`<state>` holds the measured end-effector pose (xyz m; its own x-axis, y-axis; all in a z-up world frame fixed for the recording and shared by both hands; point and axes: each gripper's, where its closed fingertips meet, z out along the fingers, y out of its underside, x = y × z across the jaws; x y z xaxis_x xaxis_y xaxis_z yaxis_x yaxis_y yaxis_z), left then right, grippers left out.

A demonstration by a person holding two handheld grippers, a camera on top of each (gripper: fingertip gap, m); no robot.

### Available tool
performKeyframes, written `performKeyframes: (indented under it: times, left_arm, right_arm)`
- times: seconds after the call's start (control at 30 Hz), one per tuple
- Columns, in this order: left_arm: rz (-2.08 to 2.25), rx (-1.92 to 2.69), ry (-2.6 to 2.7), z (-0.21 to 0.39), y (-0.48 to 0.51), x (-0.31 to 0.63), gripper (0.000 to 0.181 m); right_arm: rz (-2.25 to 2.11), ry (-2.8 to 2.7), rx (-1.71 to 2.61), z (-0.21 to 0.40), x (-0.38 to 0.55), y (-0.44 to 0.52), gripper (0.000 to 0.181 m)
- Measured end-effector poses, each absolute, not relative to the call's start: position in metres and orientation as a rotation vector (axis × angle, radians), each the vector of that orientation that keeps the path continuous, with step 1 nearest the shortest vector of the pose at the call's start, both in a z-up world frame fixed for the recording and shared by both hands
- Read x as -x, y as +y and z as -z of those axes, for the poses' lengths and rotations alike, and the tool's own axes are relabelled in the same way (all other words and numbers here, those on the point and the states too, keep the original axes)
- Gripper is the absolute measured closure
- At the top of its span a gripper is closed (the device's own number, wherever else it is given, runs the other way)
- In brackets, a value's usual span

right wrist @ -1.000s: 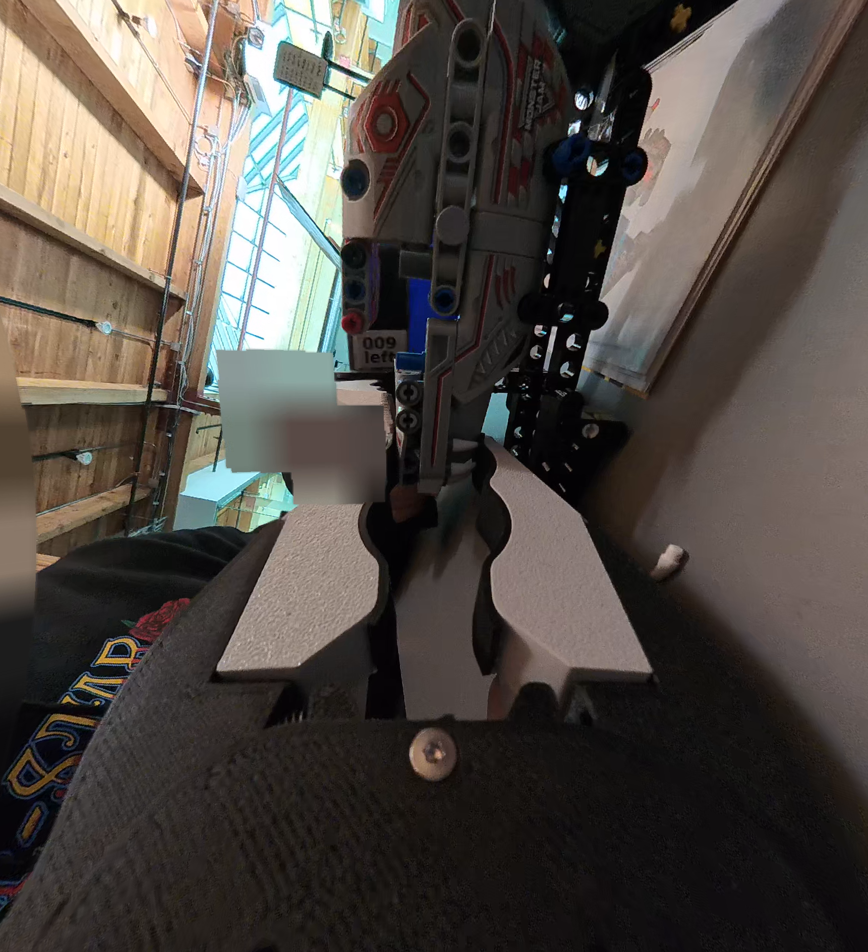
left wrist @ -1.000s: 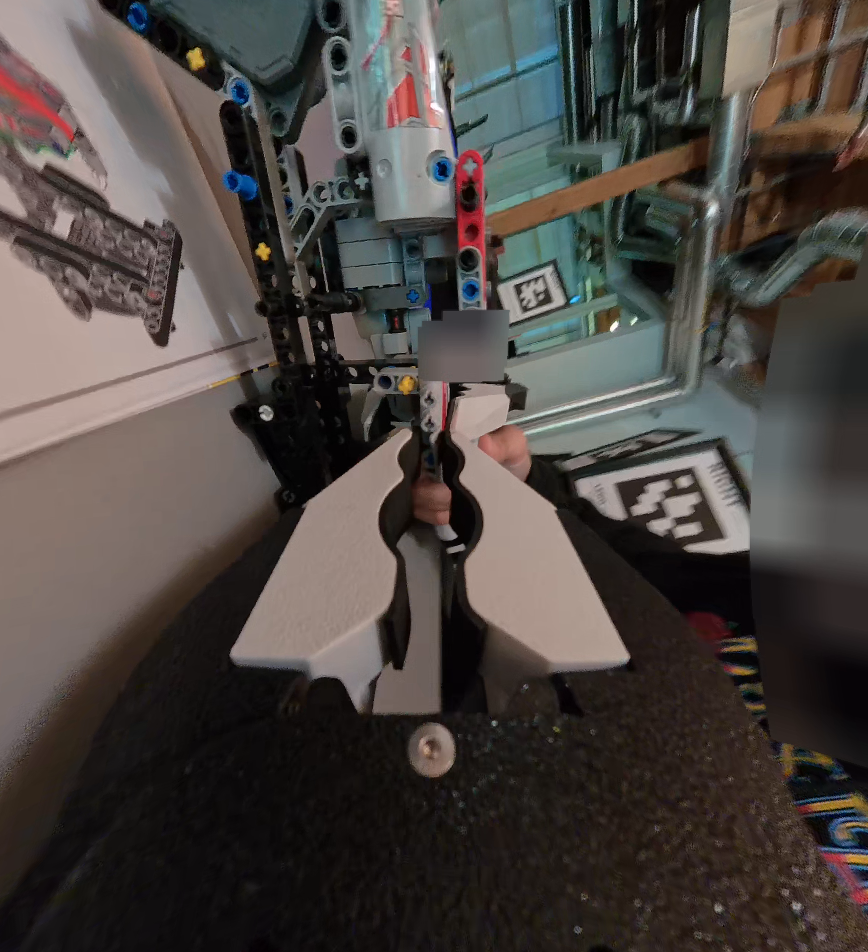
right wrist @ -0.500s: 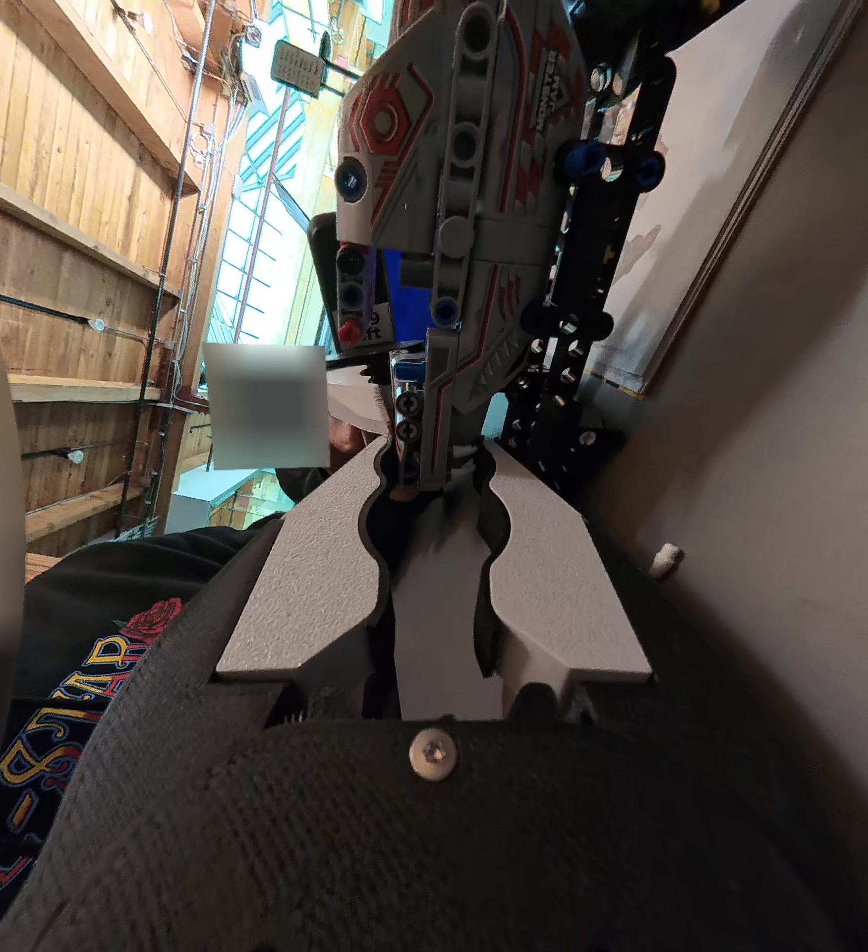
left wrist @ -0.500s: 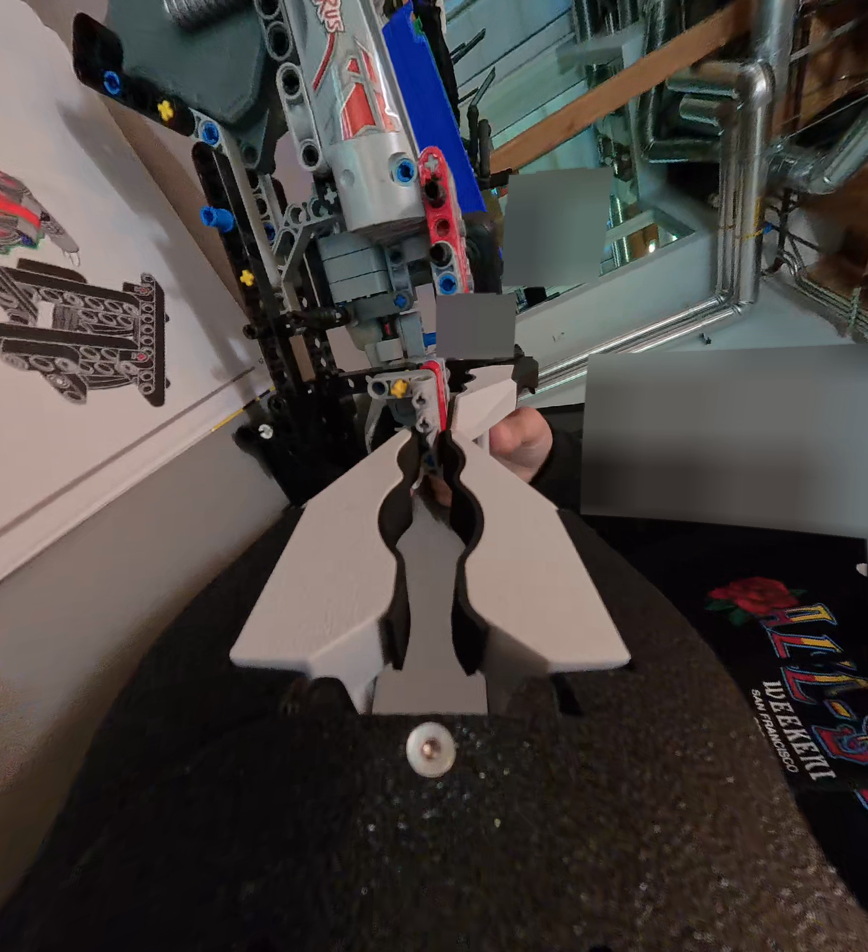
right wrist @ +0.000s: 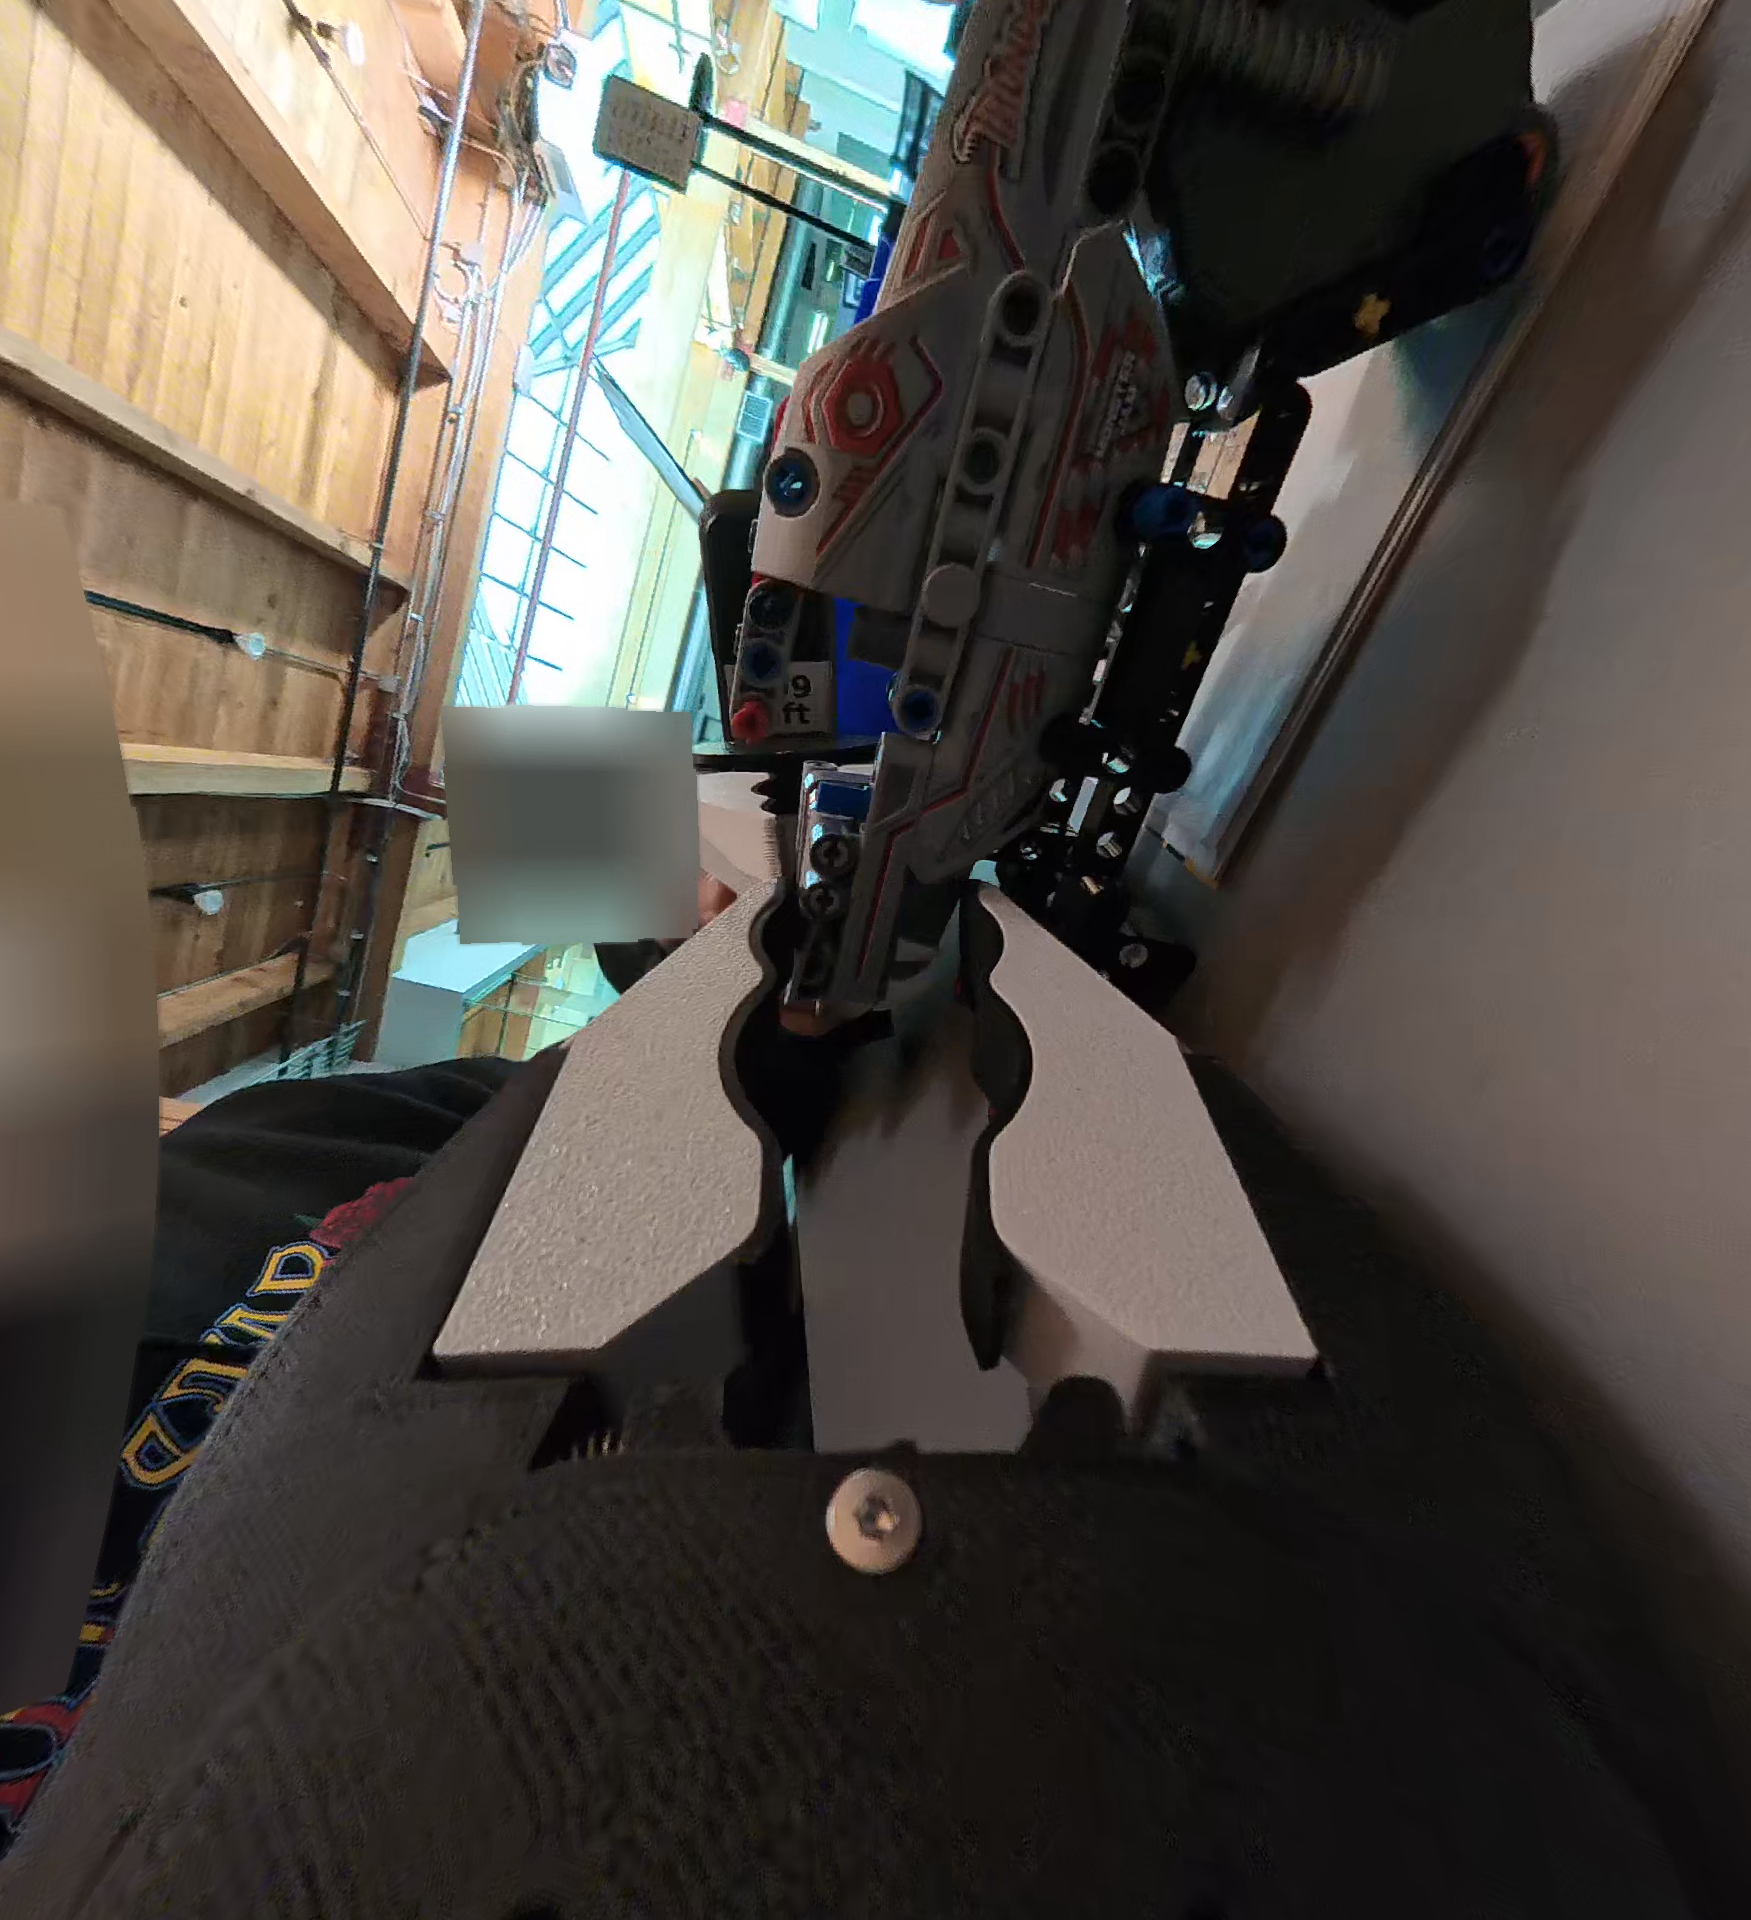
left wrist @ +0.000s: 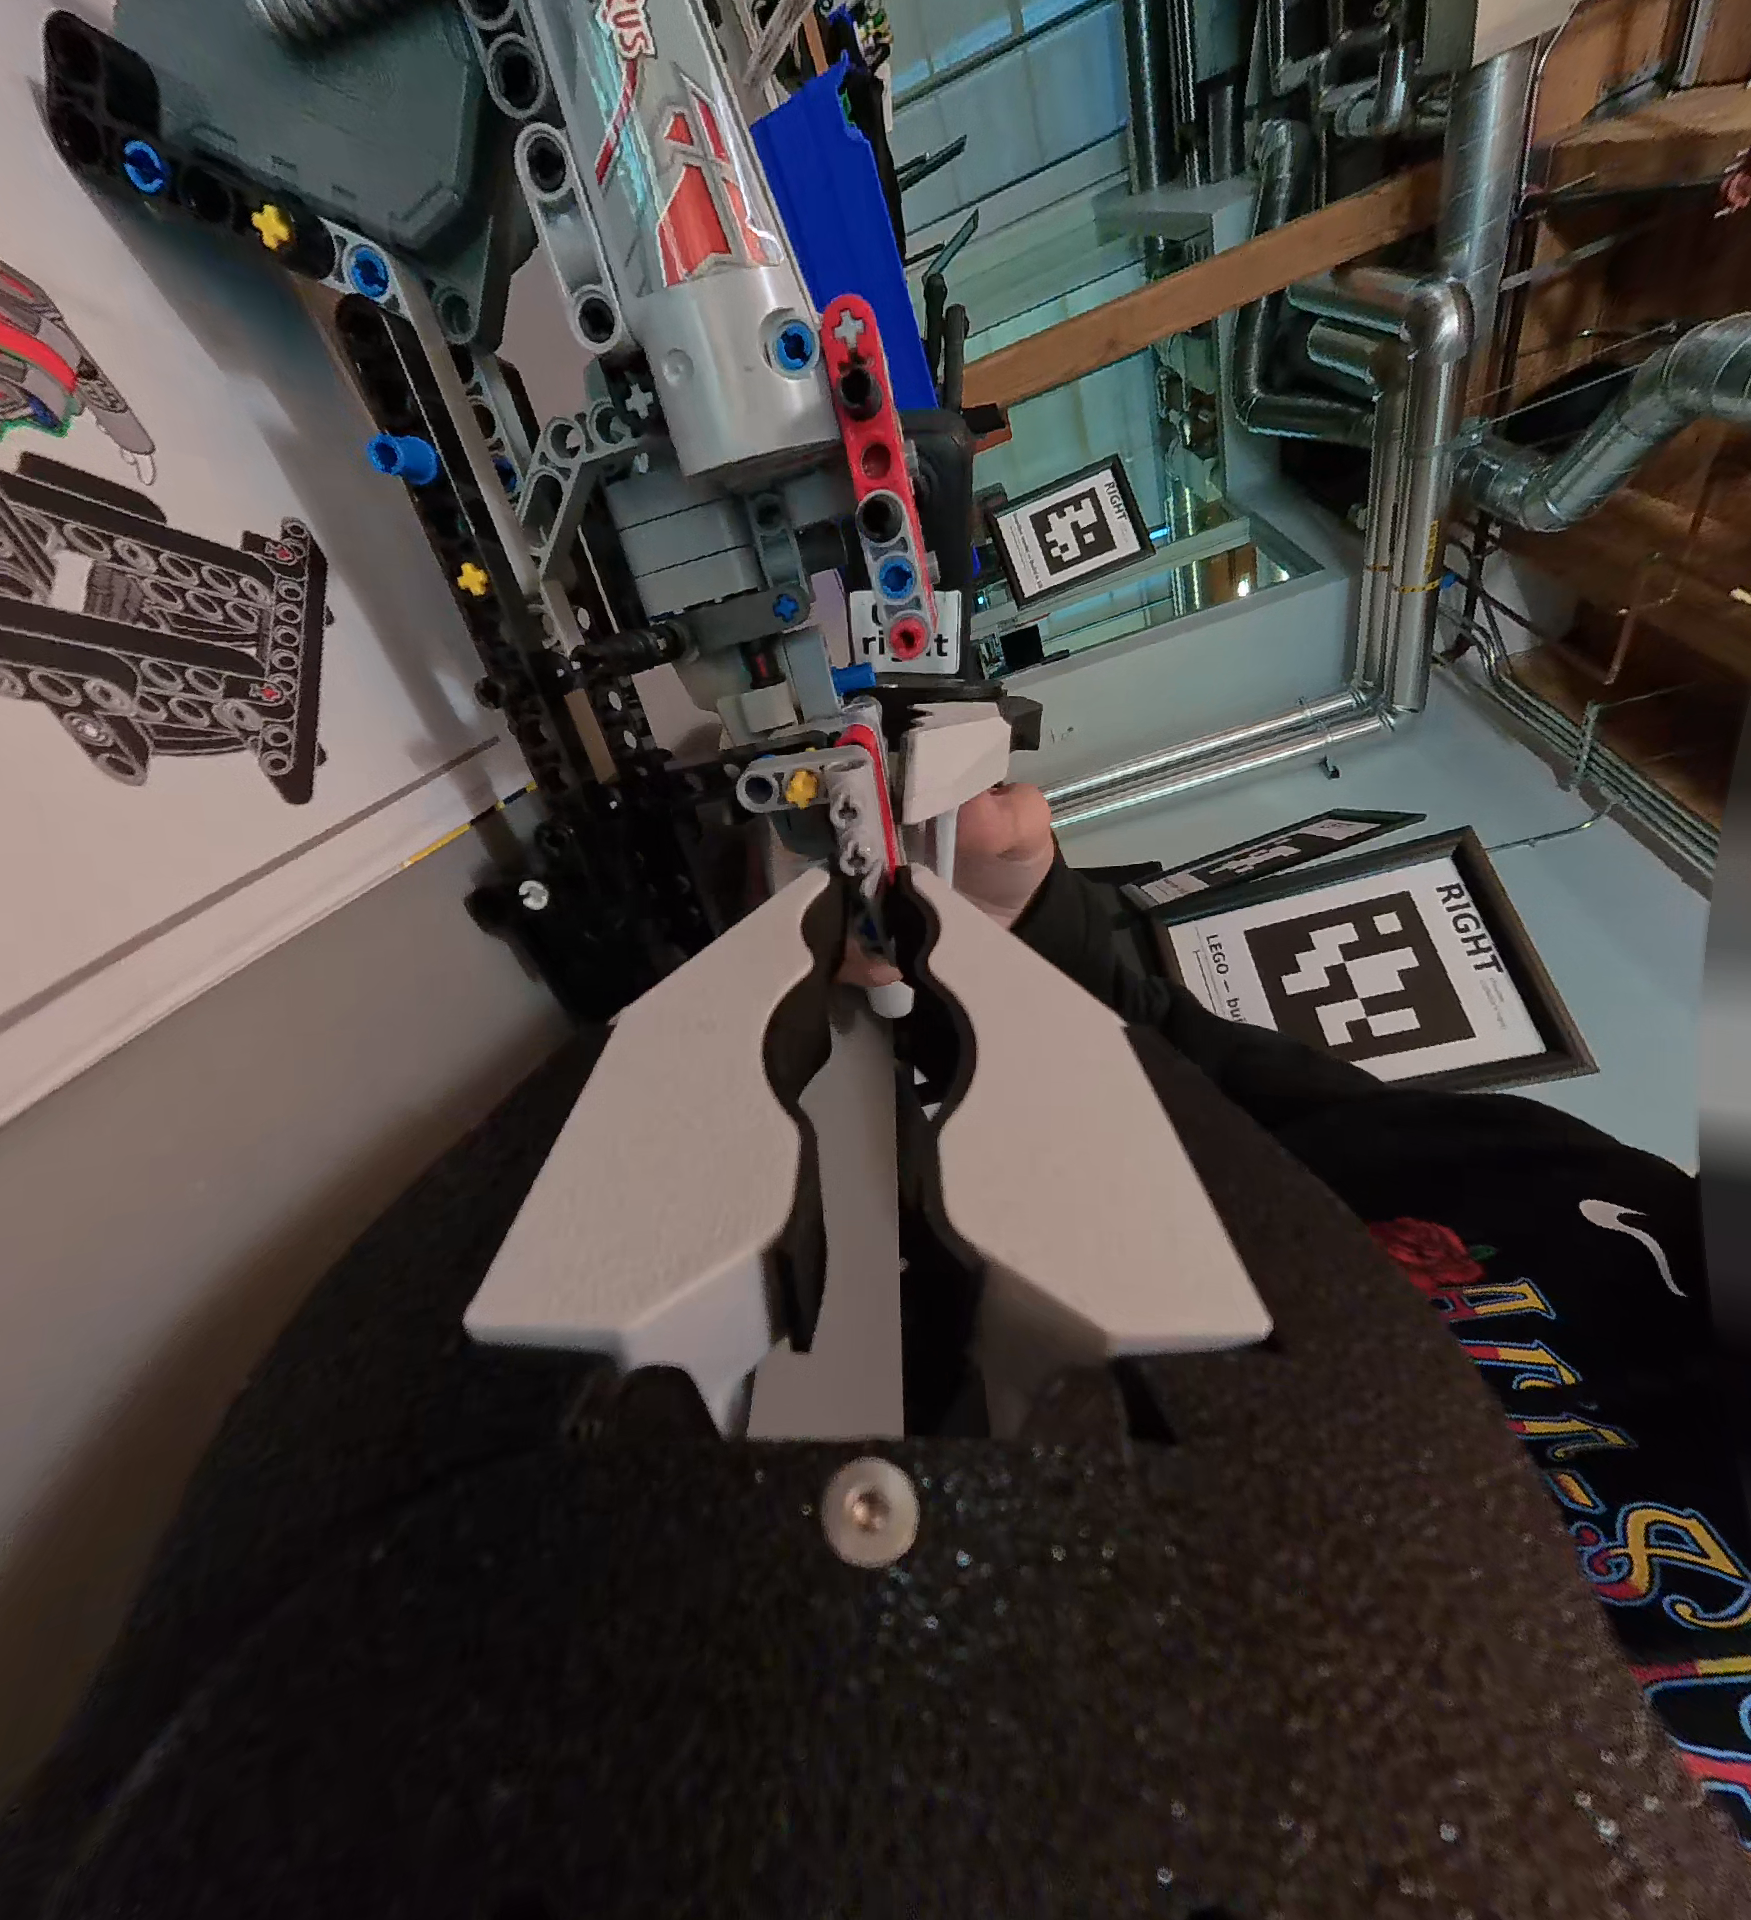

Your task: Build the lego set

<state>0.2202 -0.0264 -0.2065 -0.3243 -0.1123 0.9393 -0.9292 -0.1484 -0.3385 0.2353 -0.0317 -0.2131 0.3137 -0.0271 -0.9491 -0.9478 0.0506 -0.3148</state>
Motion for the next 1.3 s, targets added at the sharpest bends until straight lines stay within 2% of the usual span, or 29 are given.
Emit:
performKeyframes:
  times: [0.43,0.67,0.87,1.3]
  left_arm:
    - [-1.552,-1.243,-1.454,0.208,-0.023,-0.223,0.176]
    - [-1.547,-1.236,-1.221,0.206,-0.021,-0.224,0.176]
    - [-1.488,-1.104,-1.497,0.209,-0.017,-0.218,0.176]
    - [-1.492,-1.085,-1.536,0.209,-0.010,-0.220,0.166]
  right_arm:
    - [-0.862,1.018,1.313,0.214,-0.237,-0.028,0.152]
    - [-0.862,1.056,1.263,0.213,-0.237,-0.026,0.152]
    - [-0.839,1.026,1.313,0.214,-0.233,-0.023,0.152]
    - [-0.843,1.025,1.307,0.214,-0.233,-0.023,0.152]
